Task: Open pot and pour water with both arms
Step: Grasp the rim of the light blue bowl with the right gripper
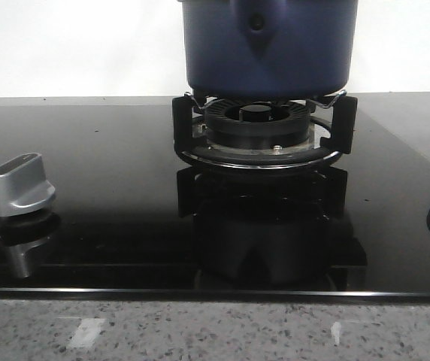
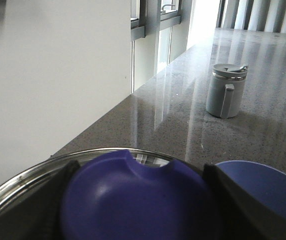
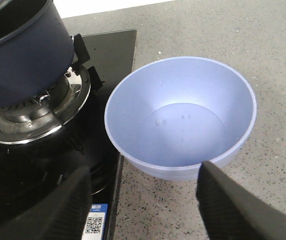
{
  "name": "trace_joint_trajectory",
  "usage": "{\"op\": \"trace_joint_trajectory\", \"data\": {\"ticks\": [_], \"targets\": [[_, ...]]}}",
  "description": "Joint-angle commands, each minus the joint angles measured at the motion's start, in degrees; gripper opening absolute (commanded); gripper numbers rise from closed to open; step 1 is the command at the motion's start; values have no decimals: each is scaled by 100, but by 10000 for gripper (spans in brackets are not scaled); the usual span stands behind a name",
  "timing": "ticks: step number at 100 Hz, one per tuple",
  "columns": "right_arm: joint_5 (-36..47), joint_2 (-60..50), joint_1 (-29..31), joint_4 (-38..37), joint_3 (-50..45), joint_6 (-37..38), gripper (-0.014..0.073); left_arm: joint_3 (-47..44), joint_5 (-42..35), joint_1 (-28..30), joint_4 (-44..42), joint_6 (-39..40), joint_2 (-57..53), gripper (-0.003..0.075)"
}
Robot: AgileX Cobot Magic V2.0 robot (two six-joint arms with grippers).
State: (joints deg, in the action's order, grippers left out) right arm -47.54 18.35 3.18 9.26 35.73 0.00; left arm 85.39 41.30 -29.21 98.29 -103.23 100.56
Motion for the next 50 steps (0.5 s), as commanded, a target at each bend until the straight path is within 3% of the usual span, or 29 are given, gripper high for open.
{"op": "trace_joint_trajectory", "data": {"ticks": [1,24,50], "targets": [[327,105,-6,-22,139,-38,411,241,99,-20,104,300,-544,296],[162,105,-6,-22,139,-38,411,21,99,261,-437,922,-995,296],[-390,118,-6,36,220,118,411,-1249,135,944,-403,950,-2007,296]]}}
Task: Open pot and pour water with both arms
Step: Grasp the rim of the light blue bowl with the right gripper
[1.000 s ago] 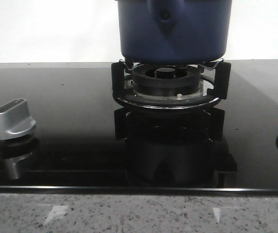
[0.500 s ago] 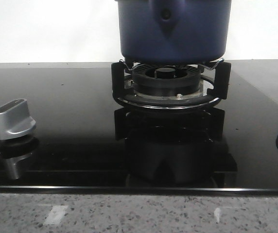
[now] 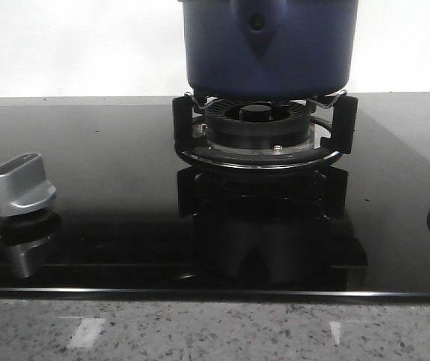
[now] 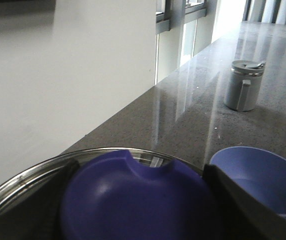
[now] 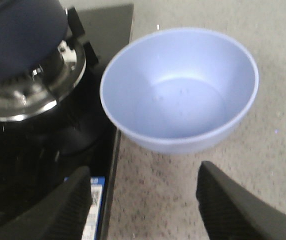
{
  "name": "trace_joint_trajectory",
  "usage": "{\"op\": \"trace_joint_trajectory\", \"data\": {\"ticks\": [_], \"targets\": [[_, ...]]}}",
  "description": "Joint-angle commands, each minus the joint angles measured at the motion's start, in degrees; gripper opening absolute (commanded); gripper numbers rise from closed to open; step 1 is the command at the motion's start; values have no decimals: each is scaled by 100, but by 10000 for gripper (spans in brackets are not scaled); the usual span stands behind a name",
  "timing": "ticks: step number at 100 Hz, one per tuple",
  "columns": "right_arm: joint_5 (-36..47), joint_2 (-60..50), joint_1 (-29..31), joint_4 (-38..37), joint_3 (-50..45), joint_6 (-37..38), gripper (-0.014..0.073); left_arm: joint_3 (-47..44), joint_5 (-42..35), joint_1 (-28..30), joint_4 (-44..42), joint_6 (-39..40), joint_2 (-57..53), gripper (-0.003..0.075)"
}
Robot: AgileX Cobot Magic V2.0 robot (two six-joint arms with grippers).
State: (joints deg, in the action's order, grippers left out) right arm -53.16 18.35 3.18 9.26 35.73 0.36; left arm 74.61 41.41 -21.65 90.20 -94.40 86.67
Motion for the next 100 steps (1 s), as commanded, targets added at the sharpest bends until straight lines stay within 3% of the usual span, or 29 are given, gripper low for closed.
{"op": "trace_joint_trajectory", "data": {"ticks": [1,29,42,55,77,100], "targets": [[169,123,-6,36,242,104,411,-254,123,230,407,68,-651,296],[-381,1127,-6,24,1664,487,411,-1615,123,1023,516,57,-2027,296],[-1002,2137,-6,-588,2654,707,411,-1903,103,1084,516,46,-2472,296],[-1121,3066,70,-1045,3391,865,411,-1948,114,1084,568,35,-2637,296],[-930,4269,425,-1113,3581,1272,411,-1957,130,1084,928,24,-2648,296],[-1012,4767,896,-1124,3581,1537,411,-1957,177,1084,993,24,-2648,296]]}}
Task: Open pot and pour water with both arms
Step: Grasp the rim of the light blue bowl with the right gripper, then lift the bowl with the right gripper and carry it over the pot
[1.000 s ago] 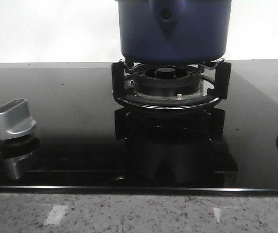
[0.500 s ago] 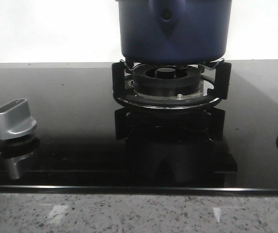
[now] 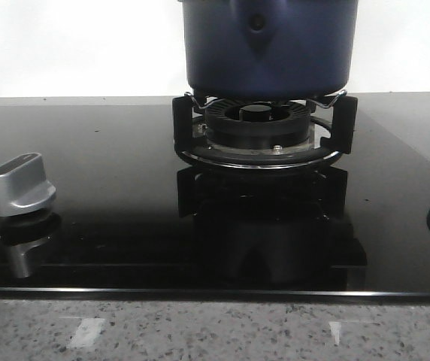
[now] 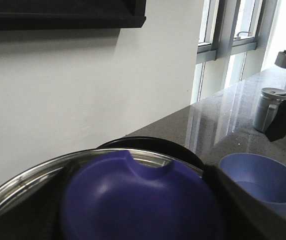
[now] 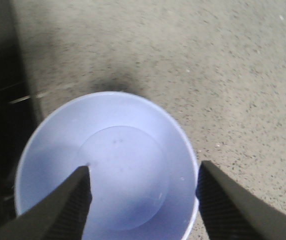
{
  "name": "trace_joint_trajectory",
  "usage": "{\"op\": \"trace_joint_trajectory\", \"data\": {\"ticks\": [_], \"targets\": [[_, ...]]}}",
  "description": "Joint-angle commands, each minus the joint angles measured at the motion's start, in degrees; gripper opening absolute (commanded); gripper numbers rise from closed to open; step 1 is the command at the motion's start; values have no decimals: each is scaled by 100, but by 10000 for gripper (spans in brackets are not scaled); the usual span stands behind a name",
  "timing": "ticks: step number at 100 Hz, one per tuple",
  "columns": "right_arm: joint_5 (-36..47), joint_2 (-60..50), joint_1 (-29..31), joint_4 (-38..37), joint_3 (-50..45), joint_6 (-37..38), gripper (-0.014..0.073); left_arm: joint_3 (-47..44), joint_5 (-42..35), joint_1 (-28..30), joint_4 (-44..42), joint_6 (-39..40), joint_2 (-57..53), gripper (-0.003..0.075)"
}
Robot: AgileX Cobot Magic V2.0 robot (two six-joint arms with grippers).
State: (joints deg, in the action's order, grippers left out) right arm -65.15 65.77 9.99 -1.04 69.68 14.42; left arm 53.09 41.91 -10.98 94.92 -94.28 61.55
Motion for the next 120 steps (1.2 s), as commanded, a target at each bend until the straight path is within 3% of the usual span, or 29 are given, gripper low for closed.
{"op": "trace_joint_trajectory", "data": {"ticks": [1,34,53,103,110,120], "targets": [[162,36,235,-93,187,131,411,195,126,18,518,11,-136,296],[-85,180,625,30,-270,109,360,195,126,18,655,11,-136,296],[167,180,625,104,-882,85,360,195,207,18,696,11,-136,296],[762,180,625,563,-1431,85,358,195,391,18,946,11,-136,295],[804,180,625,693,-1467,85,322,195,391,18,946,11,-136,295],[814,247,625,825,-1467,85,189,195,391,18,946,11,-136,295]]}}
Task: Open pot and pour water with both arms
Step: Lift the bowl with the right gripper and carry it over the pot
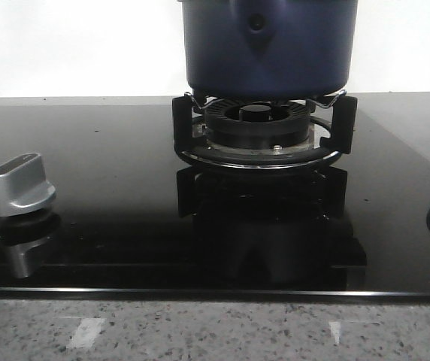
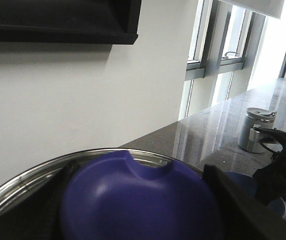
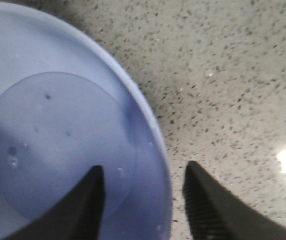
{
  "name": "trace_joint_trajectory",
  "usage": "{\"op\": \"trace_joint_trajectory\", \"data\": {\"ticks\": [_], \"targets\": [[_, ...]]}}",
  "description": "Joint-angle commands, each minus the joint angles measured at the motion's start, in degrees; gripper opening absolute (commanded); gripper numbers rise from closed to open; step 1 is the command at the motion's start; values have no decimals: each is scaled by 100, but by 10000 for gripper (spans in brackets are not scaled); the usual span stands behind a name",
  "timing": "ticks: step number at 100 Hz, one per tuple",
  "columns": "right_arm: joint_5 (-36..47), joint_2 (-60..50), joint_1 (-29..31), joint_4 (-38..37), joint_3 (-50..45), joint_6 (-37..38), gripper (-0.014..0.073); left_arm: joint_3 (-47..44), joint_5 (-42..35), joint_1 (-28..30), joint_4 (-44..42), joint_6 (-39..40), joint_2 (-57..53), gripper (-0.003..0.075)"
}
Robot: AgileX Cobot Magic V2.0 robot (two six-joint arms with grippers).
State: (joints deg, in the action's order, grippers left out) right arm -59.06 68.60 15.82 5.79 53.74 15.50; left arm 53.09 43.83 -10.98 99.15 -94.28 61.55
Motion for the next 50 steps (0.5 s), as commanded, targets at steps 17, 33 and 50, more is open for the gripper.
{"op": "trace_joint_trajectory", "data": {"ticks": [17,33,50], "targets": [[261,-22,42,328,30,-28,-1,195,199,18,523,11,-136,295],[360,-33,42,350,8,-281,-74,195,199,18,523,11,-136,295],[519,-207,42,350,57,-279,-74,195,199,18,523,11,-136,295]]}}
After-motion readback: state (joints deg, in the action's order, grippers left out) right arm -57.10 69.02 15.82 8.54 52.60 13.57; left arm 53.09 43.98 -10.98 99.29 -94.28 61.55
